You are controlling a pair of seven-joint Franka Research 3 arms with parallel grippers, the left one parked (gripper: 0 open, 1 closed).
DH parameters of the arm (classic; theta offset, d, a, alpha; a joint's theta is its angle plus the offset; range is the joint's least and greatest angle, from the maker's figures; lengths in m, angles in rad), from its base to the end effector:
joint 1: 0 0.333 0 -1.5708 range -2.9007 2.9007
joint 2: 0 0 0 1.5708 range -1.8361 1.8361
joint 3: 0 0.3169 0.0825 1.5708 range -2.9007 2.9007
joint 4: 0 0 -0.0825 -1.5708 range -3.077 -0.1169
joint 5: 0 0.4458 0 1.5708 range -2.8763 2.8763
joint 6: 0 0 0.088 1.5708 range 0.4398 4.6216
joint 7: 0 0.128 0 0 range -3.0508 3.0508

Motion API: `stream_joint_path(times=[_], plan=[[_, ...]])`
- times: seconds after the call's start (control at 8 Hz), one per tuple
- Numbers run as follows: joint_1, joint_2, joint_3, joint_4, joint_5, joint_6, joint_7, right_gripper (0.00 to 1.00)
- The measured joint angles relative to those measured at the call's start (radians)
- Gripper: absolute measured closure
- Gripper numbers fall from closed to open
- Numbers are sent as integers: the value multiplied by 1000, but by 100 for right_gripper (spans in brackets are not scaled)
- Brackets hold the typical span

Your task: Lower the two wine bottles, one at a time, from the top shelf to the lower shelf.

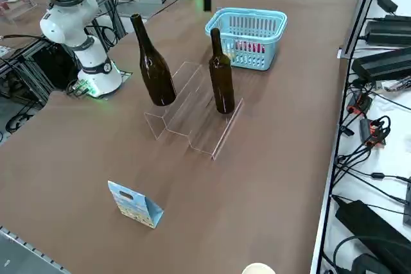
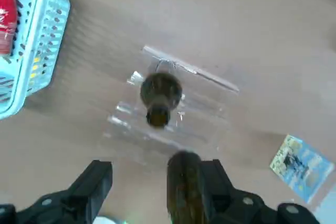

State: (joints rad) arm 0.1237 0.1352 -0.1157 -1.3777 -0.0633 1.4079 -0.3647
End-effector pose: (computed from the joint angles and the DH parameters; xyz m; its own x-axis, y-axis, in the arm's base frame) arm 0.6386 0.0012 0.6085 0.9273 0.3529 -0.1247 0.3597 -0.9323 0.0366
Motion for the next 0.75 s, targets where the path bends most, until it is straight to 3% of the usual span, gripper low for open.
stream_joint_path(times=[0.25,0.75], plan=[[-6,-90,-40,-42,-23,-58,-13,0],[-34,-261,-90,-252,-59,-44,-53,0]])
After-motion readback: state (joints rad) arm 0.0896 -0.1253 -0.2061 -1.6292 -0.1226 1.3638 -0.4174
